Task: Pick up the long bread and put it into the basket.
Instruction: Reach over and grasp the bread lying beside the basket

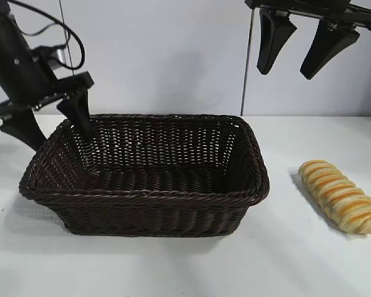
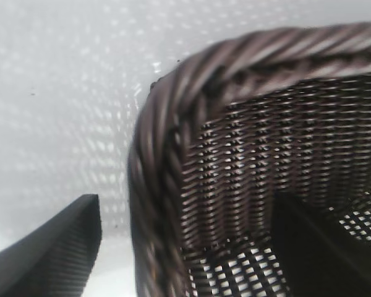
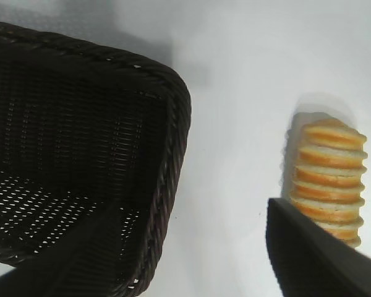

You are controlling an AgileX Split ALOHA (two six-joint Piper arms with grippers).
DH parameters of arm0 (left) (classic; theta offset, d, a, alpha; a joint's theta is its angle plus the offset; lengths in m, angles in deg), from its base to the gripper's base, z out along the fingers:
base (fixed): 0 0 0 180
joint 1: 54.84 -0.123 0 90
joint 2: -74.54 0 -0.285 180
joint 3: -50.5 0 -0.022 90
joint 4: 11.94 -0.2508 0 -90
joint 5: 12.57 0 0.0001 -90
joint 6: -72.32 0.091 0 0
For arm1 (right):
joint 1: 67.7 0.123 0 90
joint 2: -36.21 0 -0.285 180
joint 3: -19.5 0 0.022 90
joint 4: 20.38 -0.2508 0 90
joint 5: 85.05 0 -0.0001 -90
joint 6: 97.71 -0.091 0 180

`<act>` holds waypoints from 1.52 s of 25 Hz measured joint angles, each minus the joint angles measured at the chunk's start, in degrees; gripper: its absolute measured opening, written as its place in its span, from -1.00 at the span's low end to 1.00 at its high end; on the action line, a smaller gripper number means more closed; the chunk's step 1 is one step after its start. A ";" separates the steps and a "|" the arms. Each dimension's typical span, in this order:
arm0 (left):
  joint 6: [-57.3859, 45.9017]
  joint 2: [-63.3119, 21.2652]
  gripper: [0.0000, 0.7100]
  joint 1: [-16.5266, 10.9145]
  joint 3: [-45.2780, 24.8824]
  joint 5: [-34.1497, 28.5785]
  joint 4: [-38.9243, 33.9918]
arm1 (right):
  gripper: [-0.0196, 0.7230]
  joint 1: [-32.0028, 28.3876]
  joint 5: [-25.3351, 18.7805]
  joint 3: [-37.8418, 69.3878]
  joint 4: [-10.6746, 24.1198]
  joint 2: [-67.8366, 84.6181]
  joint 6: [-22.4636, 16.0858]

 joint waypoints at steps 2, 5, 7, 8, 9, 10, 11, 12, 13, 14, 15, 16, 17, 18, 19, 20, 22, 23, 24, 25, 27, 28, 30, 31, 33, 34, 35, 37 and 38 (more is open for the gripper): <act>-0.80 -1.67 0.56 0.00 0.00 -0.17 0.00 | 0.36 0.00 0.00 0.00 0.00 0.00 0.00; -2.02 -3.67 0.56 0.00 0.00 -1.21 0.11 | 0.36 0.00 0.00 0.00 0.00 0.00 0.00; -2.85 -4.29 0.56 0.00 0.00 -1.99 0.65 | 0.36 0.00 0.00 0.00 -0.02 0.00 0.00; -3.18 -4.44 0.56 0.00 0.00 -2.30 1.30 | 0.36 0.00 0.00 0.00 -0.02 0.00 0.00; -3.32 -4.43 0.56 0.00 0.00 -2.52 1.82 | 0.36 0.00 0.00 0.00 -0.16 0.00 0.00; -3.44 -4.43 0.56 0.00 0.00 -2.52 2.47 | 0.36 0.00 0.00 0.00 -0.16 0.00 0.00; -3.60 -4.56 0.56 0.11 0.00 -2.46 2.99 | 0.36 0.00 0.04 0.00 -0.16 0.00 0.00; -3.73 -4.62 0.56 0.26 0.00 -2.41 3.26 | 0.36 0.00 0.04 0.00 -0.16 0.00 0.00; -3.81 -4.62 0.56 0.48 0.00 -2.32 3.34 | 0.36 0.00 0.04 0.00 -0.16 0.00 0.00; -3.88 -4.67 0.56 0.70 0.00 -2.03 3.46 | 0.36 0.00 0.04 0.00 -0.16 0.00 0.00; -3.88 -4.67 0.56 0.89 0.00 -1.63 3.51 | 0.36 0.00 0.04 0.00 -0.16 0.00 0.00; -3.99 -4.67 0.56 0.93 0.00 -1.30 3.66 | 0.36 0.00 0.04 0.00 -0.16 0.00 0.00; -4.10 -4.67 0.56 0.95 0.00 -1.18 3.78 | 0.36 0.00 0.04 0.00 -0.16 0.00 0.00; -4.14 -4.67 0.56 0.95 0.00 -0.98 3.80 | 0.36 0.00 0.04 0.00 -0.16 0.00 0.00; -4.17 -4.67 0.56 0.95 0.00 -0.84 3.80 | 0.36 0.00 0.04 0.00 -0.16 0.00 0.00; -4.30 -4.67 0.56 0.95 0.00 -0.78 3.80 | 0.36 0.00 0.04 0.00 -0.16 0.00 0.00; -4.37 -4.72 0.56 0.95 0.00 -0.54 3.80 | 0.36 0.00 0.04 0.00 -0.16 0.00 0.00; -4.53 -4.72 0.56 0.95 0.00 -0.34 3.85 | 0.36 0.00 0.04 0.00 -0.16 0.00 0.00; -4.58 -4.72 0.56 0.95 0.00 -0.08 4.01 | 0.36 0.00 0.04 0.00 -0.16 0.00 0.00; -4.65 -4.72 0.56 0.95 0.00 0.23 4.41 | 0.36 0.00 0.04 0.00 -0.16 0.00 0.00; -4.72 -4.72 0.56 0.95 0.00 0.78 5.34 | 0.36 0.00 0.04 0.00 -0.16 0.00 0.00; -4.71 -4.72 0.56 0.95 0.00 1.03 5.87 | 0.36 0.00 0.04 0.00 -0.02 0.00 0.00; -4.71 -4.72 0.56 0.95 0.00 1.71 6.37 | 0.36 0.00 0.04 0.00 1.00 0.00 0.00; -4.71 -4.72 0.56 0.95 0.00 1.84 6.52 | 0.36 0.00 0.04 0.00 1.78 0.00 0.00; -4.73 -4.72 0.56 0.95 0.00 1.95 6.59 | 0.36 0.00 -0.17 0.00 3.91 -0.06 0.00; -4.73 -4.72 0.56 0.95 0.00 2.01 6.59 | 0.36 -0.14 -0.38 0.00 5.01 -0.19 0.00; -4.73 -4.72 0.56 0.95 0.00 2.01 6.59 | 0.36 -0.32 -0.70 0.00 5.72 -0.43 0.00; -4.78 -4.72 0.56 0.95 0.00 2.01 6.59 | 0.36 -1.21 -1.42 0.00 6.93 -1.22 0.00; -4.78 -4.72 0.56 0.95 0.00 2.01 6.59 | 0.36 -2.05 -1.57 0.00 6.93 -1.66 0.00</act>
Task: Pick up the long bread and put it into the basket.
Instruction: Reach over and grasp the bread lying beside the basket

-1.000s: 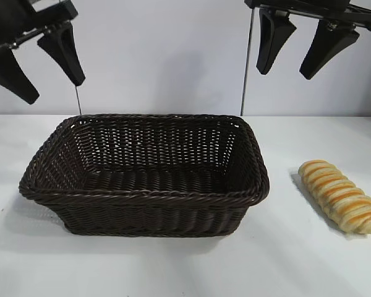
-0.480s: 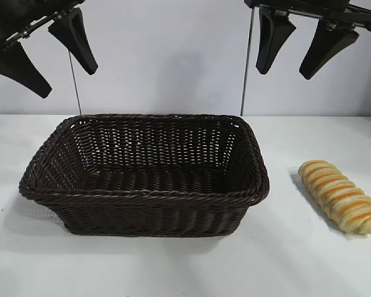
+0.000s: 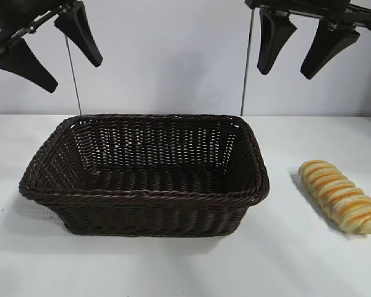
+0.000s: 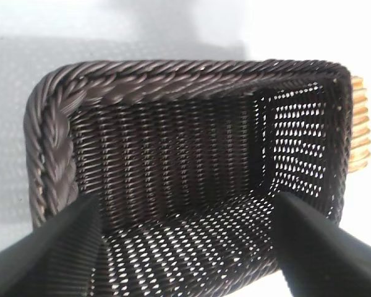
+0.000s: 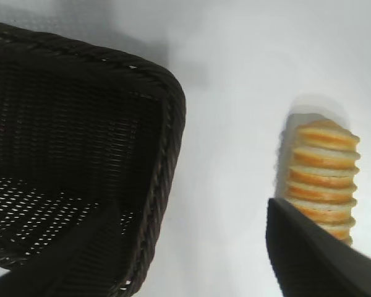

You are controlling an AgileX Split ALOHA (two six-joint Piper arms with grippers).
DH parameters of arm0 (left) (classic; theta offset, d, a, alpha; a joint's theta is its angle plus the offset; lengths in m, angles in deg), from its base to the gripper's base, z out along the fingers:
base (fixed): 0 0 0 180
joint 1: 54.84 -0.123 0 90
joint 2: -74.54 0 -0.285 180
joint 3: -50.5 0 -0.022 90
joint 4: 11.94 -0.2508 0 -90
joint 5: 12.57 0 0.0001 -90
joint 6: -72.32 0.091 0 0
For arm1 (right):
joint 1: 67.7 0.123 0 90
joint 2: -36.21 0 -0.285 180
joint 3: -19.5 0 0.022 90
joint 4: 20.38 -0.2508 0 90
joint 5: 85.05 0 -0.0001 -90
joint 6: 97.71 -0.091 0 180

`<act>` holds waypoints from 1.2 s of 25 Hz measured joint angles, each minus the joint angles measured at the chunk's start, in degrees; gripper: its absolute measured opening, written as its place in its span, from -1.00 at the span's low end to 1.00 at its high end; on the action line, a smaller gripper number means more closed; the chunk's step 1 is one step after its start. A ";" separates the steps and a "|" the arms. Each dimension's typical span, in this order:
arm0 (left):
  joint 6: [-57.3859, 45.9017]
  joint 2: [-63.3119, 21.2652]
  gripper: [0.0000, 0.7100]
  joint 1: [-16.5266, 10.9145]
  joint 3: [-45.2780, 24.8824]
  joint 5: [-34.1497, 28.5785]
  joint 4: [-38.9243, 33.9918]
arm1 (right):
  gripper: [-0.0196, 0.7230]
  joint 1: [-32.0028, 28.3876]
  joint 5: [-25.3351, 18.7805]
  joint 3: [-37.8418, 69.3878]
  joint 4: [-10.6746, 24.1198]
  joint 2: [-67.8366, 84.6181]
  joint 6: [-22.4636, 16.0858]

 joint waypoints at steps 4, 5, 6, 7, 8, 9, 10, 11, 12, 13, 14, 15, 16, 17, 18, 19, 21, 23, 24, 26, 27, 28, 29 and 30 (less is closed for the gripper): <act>0.00 0.00 0.56 0.00 0.00 0.00 0.00 | 0.36 -3.99 -0.38 0.07 0.74 -1.04 0.86; 0.00 0.00 0.56 0.00 0.00 0.00 0.00 | 0.36 -5.06 -0.49 0.07 0.94 -1.17 1.39; 0.00 0.00 0.56 0.00 0.00 0.00 0.00 | 0.36 -5.86 -0.62 0.07 1.00 -1.21 1.86; 0.05 0.00 0.56 0.00 0.00 0.00 0.00 | 0.36 -6.82 -0.68 0.07 1.12 -1.18 2.23; 0.05 0.00 0.56 0.00 0.00 0.00 0.00 | 0.36 -7.31 -0.79 0.07 1.19 -1.18 2.56; 0.05 0.00 0.56 0.00 0.00 0.00 0.00 | 0.36 -7.63 -0.89 0.07 1.27 -1.18 2.86; 0.05 0.00 0.56 0.00 0.00 0.00 0.00 | 0.36 -7.81 -1.01 0.07 1.33 -1.18 3.18; 0.05 0.00 0.56 0.00 0.00 0.00 0.00 | 0.36 -7.83 -1.07 0.07 1.27 -1.18 3.38; 0.05 0.00 0.56 0.00 0.00 0.00 0.00 | 0.36 -7.91 -1.07 0.07 1.27 -1.18 3.52; 0.05 0.00 0.56 0.00 0.00 0.00 0.00 | 0.36 -7.91 -1.14 0.07 1.27 -1.18 3.64; 0.05 0.00 0.56 0.00 0.00 0.04 0.00 | 0.36 -7.91 -1.16 0.07 1.27 -1.18 3.64; 0.05 0.00 0.56 0.00 0.00 0.04 0.00 | 0.36 -7.91 -1.16 0.07 1.27 -1.18 3.64; 0.05 0.00 0.56 0.00 0.00 0.04 0.00 | 0.36 -7.91 -1.21 0.07 1.27 -1.29 3.64; 0.05 0.00 0.56 0.00 0.00 0.04 0.00 | 0.36 -7.91 -1.21 0.07 1.27 -1.40 3.64; 0.05 0.00 0.56 0.00 0.00 0.04 0.00 | 0.36 -7.91 -1.21 0.07 1.27 -1.66 3.64; 0.05 0.00 0.56 0.00 0.00 0.04 0.00 | 0.36 -7.91 -1.21 0.07 1.27 -2.07 3.70; 0.05 0.00 0.56 0.00 0.00 0.06 0.00 | 0.36 -7.91 -1.15 0.66 1.27 -3.43 3.80; 0.05 0.00 0.56 0.00 0.00 0.11 0.00 | 0.36 -7.91 -1.15 1.96 1.27 -5.20 3.87; 0.05 0.00 0.56 0.00 0.00 0.11 0.00 | 0.36 -7.91 -1.10 2.62 1.27 -6.12 3.87; 0.05 0.00 0.56 0.00 0.00 0.11 0.00 | 0.36 -7.91 -1.03 4.14 1.27 -7.56 3.87; 0.05 0.00 0.56 0.00 0.00 0.11 0.00 | 0.36 -7.91 -0.96 4.94 1.27 -8.41 4.01; 0.05 0.00 0.56 0.00 0.00 0.11 0.00 | 0.36 -7.91 -0.91 5.52 1.27 -9.01 4.07; 0.05 0.00 0.56 0.00 0.00 0.11 0.00 | 0.36 -7.91 -0.84 5.97 1.27 -9.54 4.07; 0.05 0.00 0.56 0.00 0.00 0.11 0.00 | 0.36 -7.91 -0.63 6.41 1.27 -10.14 4.07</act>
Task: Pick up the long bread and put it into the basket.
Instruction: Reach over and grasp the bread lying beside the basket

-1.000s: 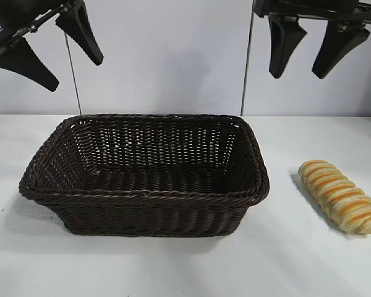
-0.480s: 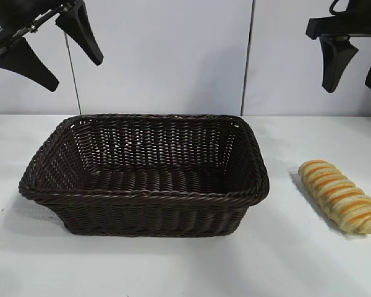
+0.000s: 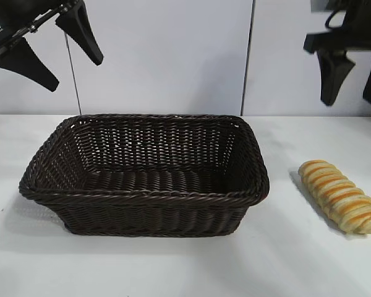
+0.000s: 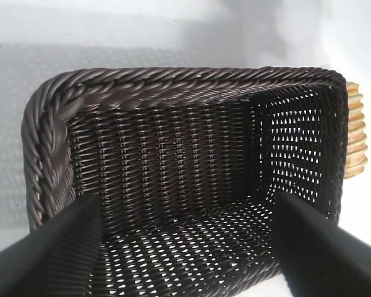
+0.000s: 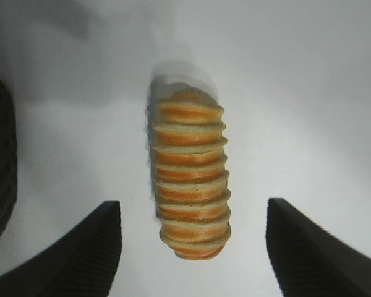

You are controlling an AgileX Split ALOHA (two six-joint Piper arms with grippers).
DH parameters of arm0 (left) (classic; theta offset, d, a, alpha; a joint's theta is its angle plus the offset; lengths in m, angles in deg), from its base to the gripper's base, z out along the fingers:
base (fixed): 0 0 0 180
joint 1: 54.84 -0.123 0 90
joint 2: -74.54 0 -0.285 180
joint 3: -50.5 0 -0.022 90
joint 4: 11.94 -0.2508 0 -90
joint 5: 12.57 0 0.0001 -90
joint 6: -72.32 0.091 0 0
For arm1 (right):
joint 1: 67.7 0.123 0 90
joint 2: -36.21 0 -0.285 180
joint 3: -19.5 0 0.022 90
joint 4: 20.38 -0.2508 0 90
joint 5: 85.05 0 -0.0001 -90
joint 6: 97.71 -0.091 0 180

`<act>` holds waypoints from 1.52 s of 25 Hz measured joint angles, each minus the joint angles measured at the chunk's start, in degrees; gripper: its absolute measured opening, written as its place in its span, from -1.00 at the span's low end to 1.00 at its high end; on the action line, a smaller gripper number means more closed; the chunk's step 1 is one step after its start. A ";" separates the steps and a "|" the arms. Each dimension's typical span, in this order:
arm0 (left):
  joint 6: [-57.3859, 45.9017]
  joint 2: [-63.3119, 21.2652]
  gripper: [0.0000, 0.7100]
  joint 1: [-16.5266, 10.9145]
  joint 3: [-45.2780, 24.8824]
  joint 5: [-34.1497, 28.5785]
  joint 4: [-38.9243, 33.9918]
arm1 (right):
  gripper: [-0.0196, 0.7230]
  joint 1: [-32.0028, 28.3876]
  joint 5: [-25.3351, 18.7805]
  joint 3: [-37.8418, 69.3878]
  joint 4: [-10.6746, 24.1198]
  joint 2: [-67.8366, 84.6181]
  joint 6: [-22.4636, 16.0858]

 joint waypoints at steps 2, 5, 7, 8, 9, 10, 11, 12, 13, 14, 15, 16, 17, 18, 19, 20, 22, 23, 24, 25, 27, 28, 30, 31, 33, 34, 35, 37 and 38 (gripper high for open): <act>0.00 0.00 0.56 0.00 0.00 0.00 0.00 | 0.36 0.00 0.47 0.51 0.00 -1.05 0.04; 0.00 0.00 0.56 0.00 0.00 0.01 0.00 | 0.36 0.00 1.14 0.81 0.00 -2.50 0.04; 0.00 0.00 0.56 0.00 0.00 0.01 0.00 | 0.36 0.00 1.80 0.81 0.00 -3.29 0.04; 0.00 0.00 0.56 0.00 0.00 0.06 0.00 | 0.36 0.00 2.11 0.81 0.05 -3.91 0.06; 0.00 0.00 0.56 0.00 0.00 0.06 0.00 | 0.36 0.00 2.53 0.96 0.11 -4.29 0.18; 0.00 0.00 0.56 0.00 0.00 0.06 0.00 | 0.36 0.00 2.61 1.10 0.19 -4.72 0.18; 0.00 0.00 0.56 0.00 0.00 0.06 0.00 | 0.36 0.00 2.89 1.22 0.32 -5.37 0.18; 0.00 0.00 0.56 0.00 0.00 0.11 0.00 | 0.36 0.00 3.17 1.24 0.48 -5.87 0.18; 0.00 0.00 0.56 0.00 0.00 0.11 0.00 | 0.36 0.00 3.55 1.36 0.55 -6.33 0.18; 0.00 0.00 0.56 0.00 0.00 0.11 0.00 | 0.36 0.00 3.82 1.40 0.68 -6.78 0.18; 0.00 0.00 0.56 0.00 0.00 0.11 0.00 | 0.36 0.00 3.97 1.40 0.68 -7.09 0.18; 0.00 0.00 0.56 0.00 0.00 0.17 0.00 | 0.36 0.00 4.13 1.40 0.68 -7.28 0.18; 0.00 0.00 0.56 0.00 0.00 0.30 0.00 | 0.36 0.00 4.28 1.40 0.68 -7.48 0.18; 0.00 0.00 0.56 0.00 0.00 0.44 0.00 | 0.36 0.00 4.49 1.40 0.68 -7.75 0.18; 0.00 0.00 0.56 0.00 0.00 0.45 0.00 | 0.36 0.00 4.61 1.40 0.68 -7.99 0.18; 0.00 0.00 0.56 0.00 0.00 0.48 0.00 | 0.36 0.00 4.61 1.40 0.63 -8.23 0.18; 0.00 0.00 0.56 0.00 0.00 0.52 0.00 | 0.23 0.00 4.76 1.40 0.43 -8.66 0.18; 0.00 0.00 0.56 0.00 0.00 0.55 0.00 | 0.12 0.00 4.76 1.40 0.40 -8.73 0.18; 0.00 0.00 0.56 0.00 0.00 0.55 0.00 | -0.03 0.00 4.76 1.40 0.40 -8.77 0.18; 0.00 0.00 0.56 0.00 0.00 0.55 0.00 | -0.18 0.00 4.76 1.40 0.40 -8.84 0.18; 0.00 0.00 0.56 0.00 0.00 0.55 0.00 | -0.39 0.00 4.76 1.40 0.32 -8.68 0.18; 0.00 0.00 0.56 0.00 0.00 0.55 0.00 | -0.45 0.00 4.70 1.40 0.33 -8.49 0.18; 0.00 0.00 0.56 0.00 0.00 0.55 0.00 | -0.50 0.00 4.43 1.27 0.55 -7.65 0.18; 0.00 0.00 0.56 0.00 0.00 0.55 0.00 | -0.52 -0.05 3.74 0.74 0.55 -7.20 0.18; 0.00 0.00 0.56 0.00 0.00 0.59 0.00 | -0.52 -0.05 2.89 -0.66 0.30 -5.87 0.18; 0.00 0.00 0.56 0.00 0.00 0.59 0.00 | -0.52 -0.05 2.14 -1.58 -0.23 -5.05 0.18; 0.00 0.00 0.56 0.00 0.00 0.59 0.00 | -0.52 -0.05 1.57 -2.55 -0.73 -4.13 0.18; 0.00 0.00 0.56 0.00 0.00 0.59 0.00 | -0.53 -0.05 0.93 -4.50 -1.27 -2.49 0.18; 0.00 0.00 0.56 0.00 0.00 0.59 0.00 | -0.53 -0.05 0.81 -5.31 -1.76 -1.58 0.18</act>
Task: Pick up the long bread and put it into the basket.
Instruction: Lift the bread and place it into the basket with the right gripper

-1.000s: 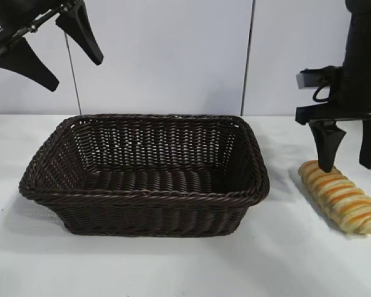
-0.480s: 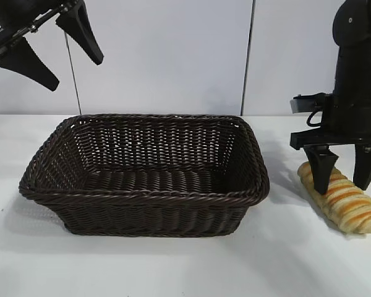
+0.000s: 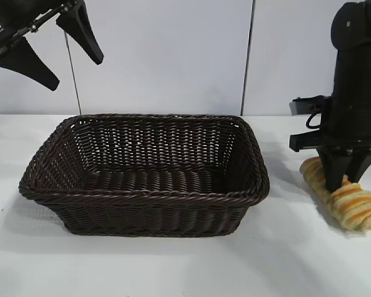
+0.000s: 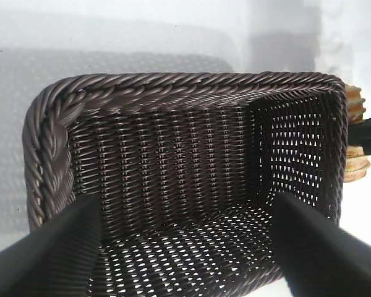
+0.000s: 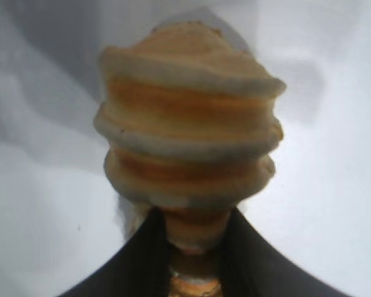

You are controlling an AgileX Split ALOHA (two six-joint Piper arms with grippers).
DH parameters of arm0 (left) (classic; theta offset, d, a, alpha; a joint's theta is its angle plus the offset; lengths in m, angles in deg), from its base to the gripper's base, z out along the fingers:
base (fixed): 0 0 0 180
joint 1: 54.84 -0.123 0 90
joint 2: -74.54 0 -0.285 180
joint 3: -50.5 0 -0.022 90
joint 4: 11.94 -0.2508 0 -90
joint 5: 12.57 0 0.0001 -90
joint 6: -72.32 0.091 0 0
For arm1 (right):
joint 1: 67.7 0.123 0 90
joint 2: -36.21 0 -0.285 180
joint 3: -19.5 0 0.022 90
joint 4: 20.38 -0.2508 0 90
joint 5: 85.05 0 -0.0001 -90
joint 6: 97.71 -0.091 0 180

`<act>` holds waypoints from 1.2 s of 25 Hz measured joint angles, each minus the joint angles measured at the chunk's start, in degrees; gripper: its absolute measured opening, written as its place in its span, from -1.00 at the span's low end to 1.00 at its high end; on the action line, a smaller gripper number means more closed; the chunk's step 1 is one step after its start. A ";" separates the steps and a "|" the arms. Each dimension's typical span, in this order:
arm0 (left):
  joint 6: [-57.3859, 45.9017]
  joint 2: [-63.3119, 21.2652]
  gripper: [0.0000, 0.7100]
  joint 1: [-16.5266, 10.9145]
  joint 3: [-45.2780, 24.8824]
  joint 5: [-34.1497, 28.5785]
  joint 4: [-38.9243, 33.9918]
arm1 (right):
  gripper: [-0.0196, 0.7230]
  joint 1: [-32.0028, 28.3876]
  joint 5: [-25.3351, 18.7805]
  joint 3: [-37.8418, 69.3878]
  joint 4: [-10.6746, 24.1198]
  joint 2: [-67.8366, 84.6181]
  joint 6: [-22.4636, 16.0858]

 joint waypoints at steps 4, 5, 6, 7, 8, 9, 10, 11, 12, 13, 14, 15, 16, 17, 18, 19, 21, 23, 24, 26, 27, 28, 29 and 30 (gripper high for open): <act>0.00 0.00 0.56 0.00 0.00 0.00 0.00 | -0.53 0.74 -0.28 -2.86 -0.32 3.33 0.00; 0.00 0.00 0.56 0.00 0.00 -0.06 0.00 | -0.53 1.19 -0.31 -3.31 -0.41 4.37 0.00; 0.00 0.00 0.56 0.00 0.00 -0.06 0.00 | -0.53 1.55 -0.36 -3.57 -0.41 5.20 0.00; 0.00 0.00 0.56 0.00 0.00 -0.06 0.00 | -0.53 1.85 -0.38 -3.71 -0.41 5.81 0.00; 0.04 0.00 0.56 0.00 0.00 -0.06 0.00 | -0.53 2.22 -0.50 -3.78 -0.41 6.44 0.00; 0.04 0.00 0.56 0.00 0.00 -0.06 0.00 | -0.54 2.60 -0.60 -3.83 -0.36 6.95 0.00; 0.04 0.00 0.56 0.00 0.00 -0.06 0.00 | -0.54 2.95 -0.71 -3.83 -0.36 7.33 0.00; 0.04 0.00 0.56 0.00 0.00 -0.10 0.00 | -0.55 3.41 -0.83 -3.83 -0.36 7.78 0.00; 0.04 0.00 0.56 0.00 0.00 -0.10 0.00 | -0.55 4.03 -1.00 -3.83 -0.36 8.15 0.00; 0.04 0.00 0.56 0.00 0.00 -0.10 0.00 | -0.55 4.59 -1.08 -3.83 -0.36 8.41 0.00; 0.04 0.00 0.56 0.00 0.00 -0.10 0.00 | -0.55 5.35 -1.25 -3.83 -0.36 8.64 0.00; 0.04 0.00 0.56 0.00 0.00 -0.10 0.00 | -0.55 6.20 -1.37 -3.83 -0.36 8.80 0.00; 0.04 0.00 0.56 0.00 0.00 -0.10 0.00 | -0.55 6.97 -1.37 -3.83 -0.41 8.88 0.00; 0.04 0.00 0.56 0.00 0.00 -0.10 0.00 | -0.55 7.97 -1.42 -3.83 -0.46 8.88 0.00; 0.04 0.00 0.56 0.00 0.00 -0.10 0.00 | -0.55 9.06 -1.42 -3.83 -0.59 8.88 0.00; 0.04 0.00 0.56 0.00 0.00 -0.10 0.00 | -0.55 10.00 -1.42 -3.83 -0.66 8.88 0.00; 0.04 0.00 0.56 0.00 0.00 -0.10 0.00 | -0.55 12.43 -1.42 -3.83 -0.98 8.88 0.00; 0.04 0.00 0.56 0.00 0.00 -0.11 0.00 | -0.55 14.90 -1.34 -3.83 -2.18 8.88 0.00; 0.04 0.00 0.56 0.00 0.00 -0.11 0.00 | -0.55 15.97 -1.18 -3.83 -2.80 8.88 0.00; 0.04 0.00 0.56 0.00 0.00 -0.16 0.00 | -0.55 18.32 0.05 -3.83 -3.91 8.88 0.00; 0.04 0.00 0.56 0.00 0.00 -0.16 0.00 | -0.55 19.58 0.71 -3.83 -4.48 8.88 0.00; 0.04 0.00 0.56 0.00 0.00 -0.16 0.00 | -0.55 21.02 1.47 -3.83 -4.83 8.77 0.00; 0.04 0.00 0.56 0.00 0.00 -0.16 0.00 | -0.55 22.02 2.10 -3.83 -5.03 8.43 0.00; 0.04 0.00 0.56 0.00 0.00 -0.16 0.00 | -0.55 23.03 2.77 -3.83 -5.15 8.17 0.04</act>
